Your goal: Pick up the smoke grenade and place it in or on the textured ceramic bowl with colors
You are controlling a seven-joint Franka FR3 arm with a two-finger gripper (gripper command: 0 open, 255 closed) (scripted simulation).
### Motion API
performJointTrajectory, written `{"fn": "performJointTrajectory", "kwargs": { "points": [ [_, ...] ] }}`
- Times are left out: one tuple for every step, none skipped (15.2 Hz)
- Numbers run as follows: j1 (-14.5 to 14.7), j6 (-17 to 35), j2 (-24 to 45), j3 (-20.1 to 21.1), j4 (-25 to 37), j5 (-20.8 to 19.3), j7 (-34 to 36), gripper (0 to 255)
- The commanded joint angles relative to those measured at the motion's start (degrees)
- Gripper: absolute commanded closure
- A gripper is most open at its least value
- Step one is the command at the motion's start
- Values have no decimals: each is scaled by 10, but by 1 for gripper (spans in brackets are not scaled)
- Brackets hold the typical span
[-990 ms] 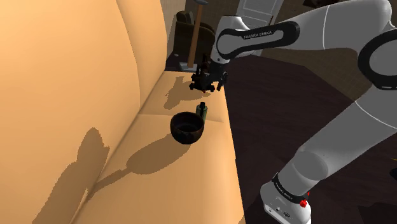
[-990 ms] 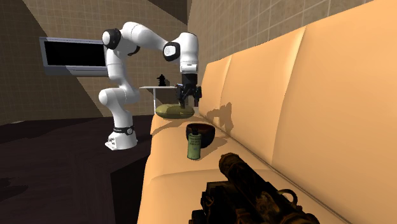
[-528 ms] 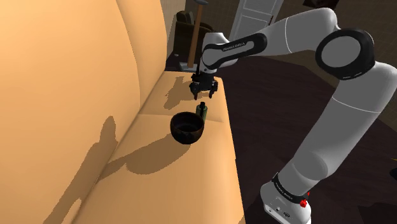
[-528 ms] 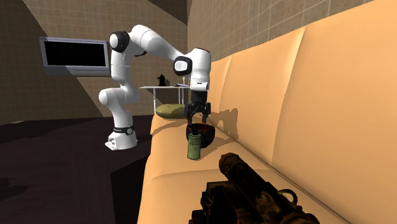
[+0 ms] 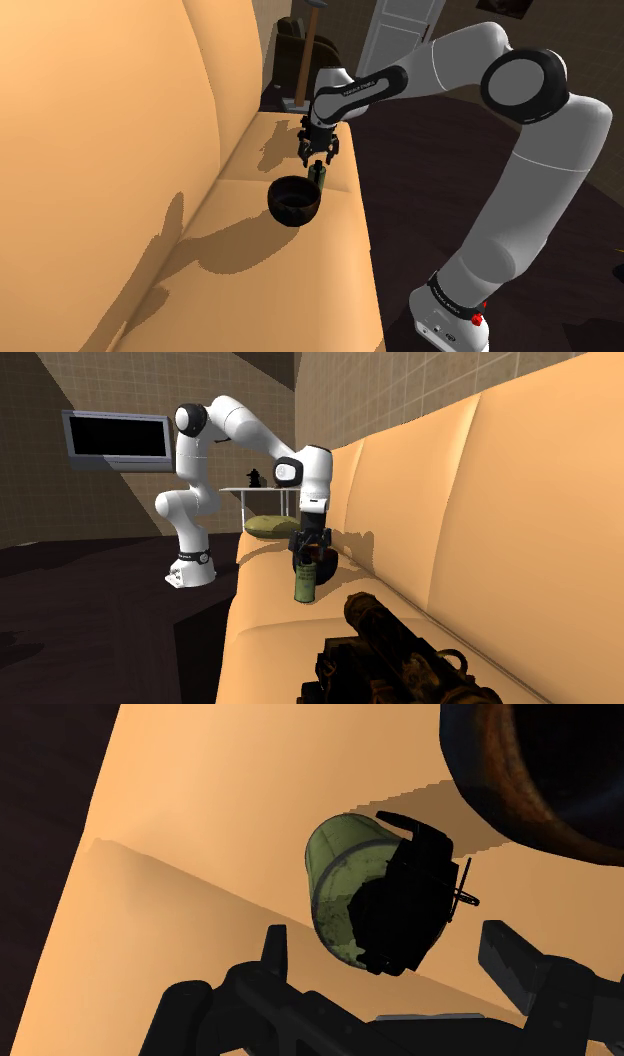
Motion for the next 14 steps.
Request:
{"fn": "performJointTrajectory", "kwargs": {
  "points": [
    [0, 11, 8, 0, -2, -2, 1, 0],
    [0, 11, 8, 0, -2, -2, 1, 0],
    [0, 11, 8, 0, -2, -2, 1, 0],
    [0, 11, 8, 0, -2, -2, 1, 0],
    [0, 11, 8, 0, -2, -2, 1, 0],
    [0, 11, 8, 0, -2, -2, 1, 0],
    [0, 11, 8, 0, -2, -2, 1, 0],
    [0, 10, 8, 0, -2, -2, 1, 0],
    [0, 10, 8, 0, -2, -2, 1, 255],
    [0, 10, 8, 0, -2, -2, 1, 255],
    [0, 10, 8, 0, -2, -2, 1, 255],
    [0, 10, 8, 0, -2, -2, 1, 255],
    [0, 10, 8, 0, -2, -2, 1, 255],
    [0, 11, 8, 0, -2, -2, 1, 255]
  ]
}}
